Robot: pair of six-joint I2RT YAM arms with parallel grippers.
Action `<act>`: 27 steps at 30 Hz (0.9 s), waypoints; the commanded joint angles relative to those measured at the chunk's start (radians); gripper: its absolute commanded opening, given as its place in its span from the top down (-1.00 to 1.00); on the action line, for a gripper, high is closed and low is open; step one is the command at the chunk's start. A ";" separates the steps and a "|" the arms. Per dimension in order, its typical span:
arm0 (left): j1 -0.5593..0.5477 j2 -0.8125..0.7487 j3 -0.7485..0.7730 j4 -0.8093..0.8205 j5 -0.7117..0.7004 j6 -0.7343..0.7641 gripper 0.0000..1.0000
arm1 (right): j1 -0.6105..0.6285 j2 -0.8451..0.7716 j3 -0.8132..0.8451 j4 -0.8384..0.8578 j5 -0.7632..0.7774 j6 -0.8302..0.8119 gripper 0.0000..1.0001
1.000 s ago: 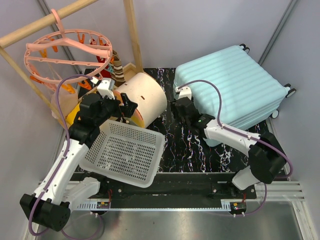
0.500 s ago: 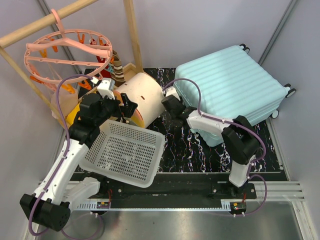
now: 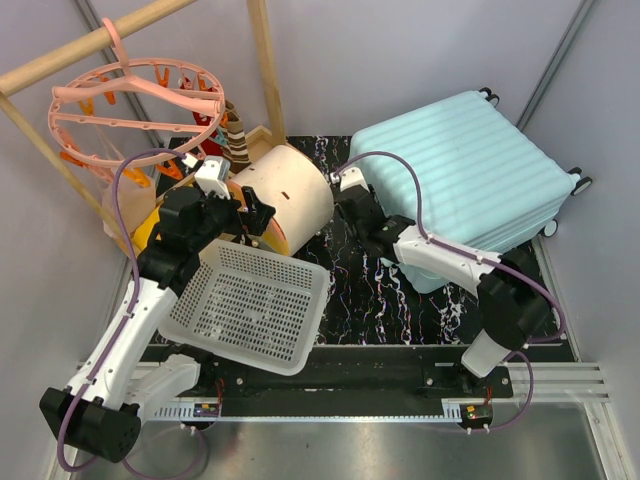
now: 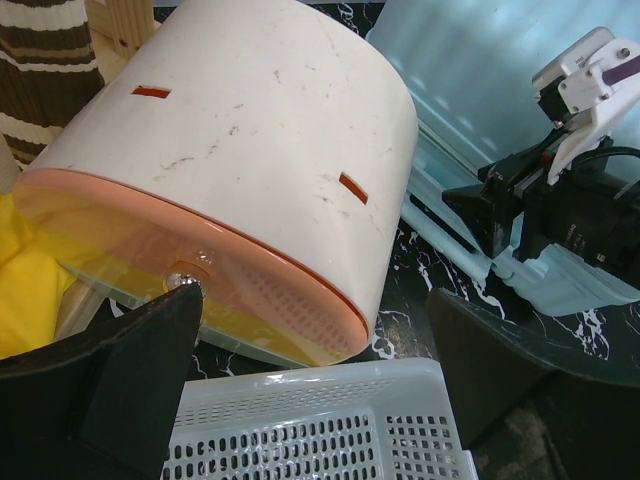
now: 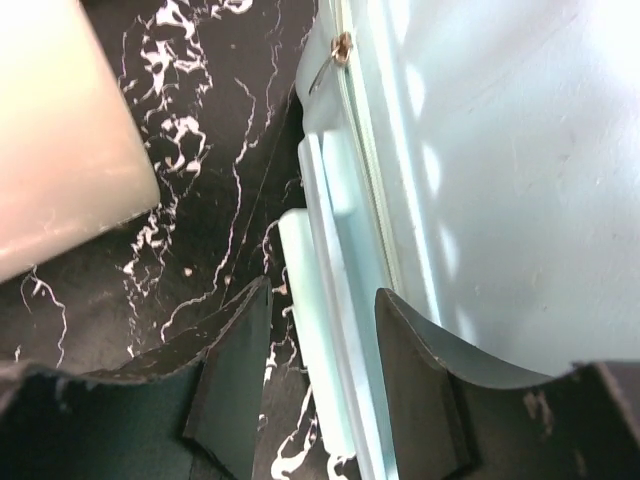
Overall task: Open, take out, and arrange the luggage
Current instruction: Unzip the luggage at the center of the board.
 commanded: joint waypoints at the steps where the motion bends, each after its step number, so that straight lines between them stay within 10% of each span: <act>1: 0.005 -0.014 -0.007 0.046 0.031 0.008 -0.98 | -0.038 0.024 0.009 0.030 -0.048 -0.023 -0.08; 18: 0.005 -0.009 -0.007 0.042 0.016 0.016 -0.98 | -0.090 0.248 0.095 0.136 -0.085 -0.072 -0.12; 22: 0.005 -0.006 -0.007 0.042 0.011 0.017 -0.98 | -0.097 0.253 0.064 0.165 -0.214 -0.124 0.14; 27: 0.004 -0.005 -0.007 0.040 0.011 0.017 -0.98 | -0.094 0.172 -0.038 0.228 -0.291 -0.116 1.00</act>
